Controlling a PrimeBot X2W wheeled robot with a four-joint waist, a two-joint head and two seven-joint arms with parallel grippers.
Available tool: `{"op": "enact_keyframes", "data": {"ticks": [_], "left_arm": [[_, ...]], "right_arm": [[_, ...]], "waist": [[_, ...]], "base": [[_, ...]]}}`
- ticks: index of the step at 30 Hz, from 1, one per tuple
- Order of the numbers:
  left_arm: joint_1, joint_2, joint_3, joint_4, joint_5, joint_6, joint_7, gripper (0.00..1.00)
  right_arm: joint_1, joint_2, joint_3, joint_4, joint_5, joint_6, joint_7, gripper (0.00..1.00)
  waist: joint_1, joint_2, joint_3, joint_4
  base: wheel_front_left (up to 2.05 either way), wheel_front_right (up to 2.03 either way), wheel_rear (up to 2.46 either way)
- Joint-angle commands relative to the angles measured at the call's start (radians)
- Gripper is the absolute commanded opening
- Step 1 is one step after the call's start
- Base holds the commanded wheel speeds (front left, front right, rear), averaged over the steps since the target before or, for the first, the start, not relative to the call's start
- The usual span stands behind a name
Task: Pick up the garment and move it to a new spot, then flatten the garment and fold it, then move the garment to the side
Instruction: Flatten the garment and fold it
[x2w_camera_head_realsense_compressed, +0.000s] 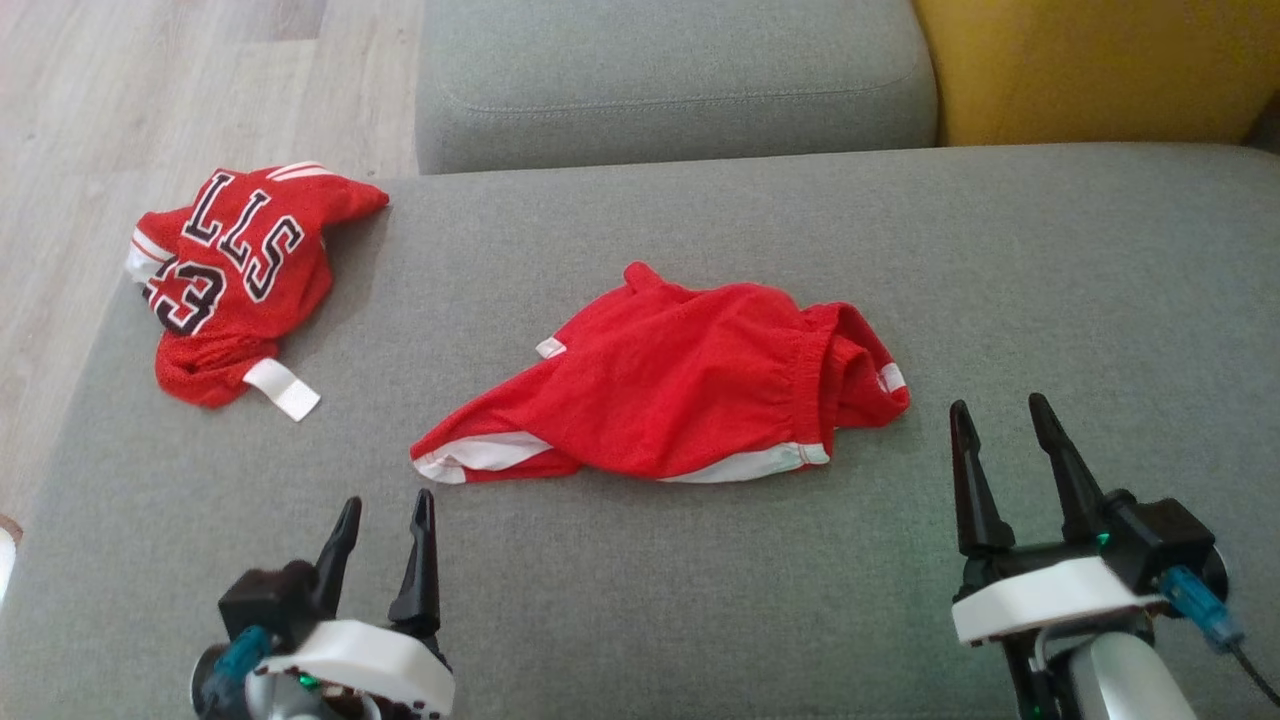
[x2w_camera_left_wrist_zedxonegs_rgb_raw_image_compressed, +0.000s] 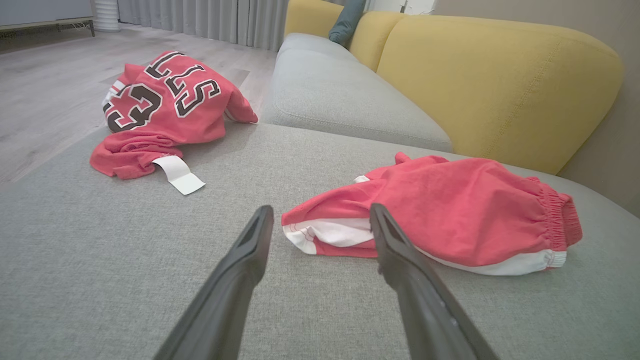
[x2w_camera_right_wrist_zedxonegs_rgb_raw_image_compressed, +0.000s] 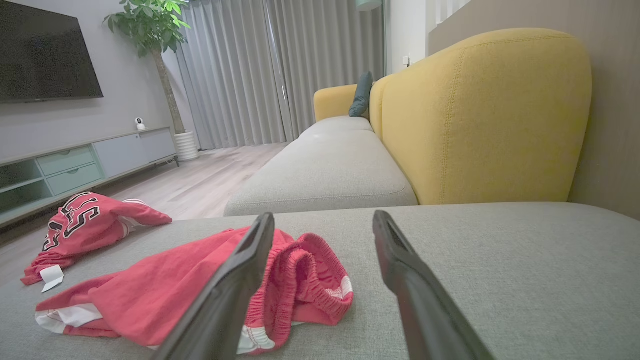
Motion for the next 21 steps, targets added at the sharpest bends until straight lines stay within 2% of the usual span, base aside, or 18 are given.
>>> {"op": "enact_keyframes", "data": {"ticks": [1,14,21], "left_arm": [[-0.027,-0.003,0.036,-0.031,0.011,-0.005,-0.012,1.00],[-0.027,-0.006,0.048,-0.032,0.022,-0.014,-0.012,1.00],[-0.037,-0.007,0.035,-0.032,0.024,-0.017,-0.012,1.00]], "right_arm": [[-0.019,-0.005,0.025,-0.027,-0.003,0.008,-0.011,1.00],[-0.018,-0.005,0.025,-0.023,-0.003,0.008,-0.011,1.00],[-0.034,-0.005,0.078,0.055,-0.043,0.008,-0.011,1.00]], "waist": [[0.0001,0.0000,0.001,0.000],[0.0001,0.0000,0.008,0.003],[0.0001,0.0000,0.030,0.026]], "base": [[0.00,0.00,0.00],[0.00,0.00,0.00],[0.00,0.00,0.00]]}}
